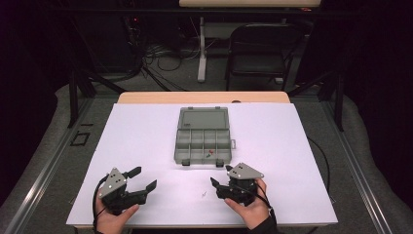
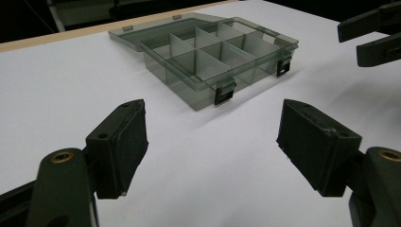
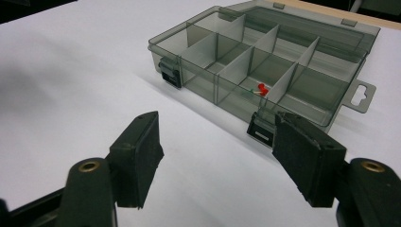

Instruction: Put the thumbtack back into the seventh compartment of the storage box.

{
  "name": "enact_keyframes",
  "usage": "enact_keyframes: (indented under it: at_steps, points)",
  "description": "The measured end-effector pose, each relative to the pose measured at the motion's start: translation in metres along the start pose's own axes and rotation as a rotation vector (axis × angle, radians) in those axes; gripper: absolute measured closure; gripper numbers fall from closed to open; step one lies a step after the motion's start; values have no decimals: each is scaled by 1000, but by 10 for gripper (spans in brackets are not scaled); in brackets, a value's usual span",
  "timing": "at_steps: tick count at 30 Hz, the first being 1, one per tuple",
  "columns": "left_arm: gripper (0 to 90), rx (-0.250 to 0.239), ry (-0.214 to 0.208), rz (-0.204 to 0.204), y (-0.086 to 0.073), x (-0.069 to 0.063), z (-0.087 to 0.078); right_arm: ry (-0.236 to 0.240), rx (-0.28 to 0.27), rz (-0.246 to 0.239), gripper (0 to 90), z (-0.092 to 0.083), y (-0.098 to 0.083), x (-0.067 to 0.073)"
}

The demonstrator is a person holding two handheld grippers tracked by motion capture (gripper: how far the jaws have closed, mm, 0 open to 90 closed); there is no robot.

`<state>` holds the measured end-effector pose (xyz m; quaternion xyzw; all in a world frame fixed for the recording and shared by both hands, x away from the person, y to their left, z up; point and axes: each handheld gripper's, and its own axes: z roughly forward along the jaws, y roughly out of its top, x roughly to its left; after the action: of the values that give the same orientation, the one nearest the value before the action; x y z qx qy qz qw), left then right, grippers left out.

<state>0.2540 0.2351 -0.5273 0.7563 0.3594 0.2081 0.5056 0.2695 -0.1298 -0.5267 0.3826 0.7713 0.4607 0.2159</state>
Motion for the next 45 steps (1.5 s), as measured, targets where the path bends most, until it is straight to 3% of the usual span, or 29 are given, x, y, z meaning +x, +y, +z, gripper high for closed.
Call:
enact_keyframes:
  at_steps: [15,20,30,35,45]
  points:
    - [245,-7,3,-5,0,1,0,33,24,-20,322,7,-7,6]
    - [245,-9,6,-4,0,1,-1,65,51,-15,320,14,-7,11]
    - [246,-8,6,-4,0,1,-1,139,119,-74,326,26,-8,21]
    - [245,-7,4,-4,0,1,-1,182,153,-100,382,32,-9,27]
    - [245,-6,5,-1,0,1,-2,202,203,-138,510,39,-11,32]
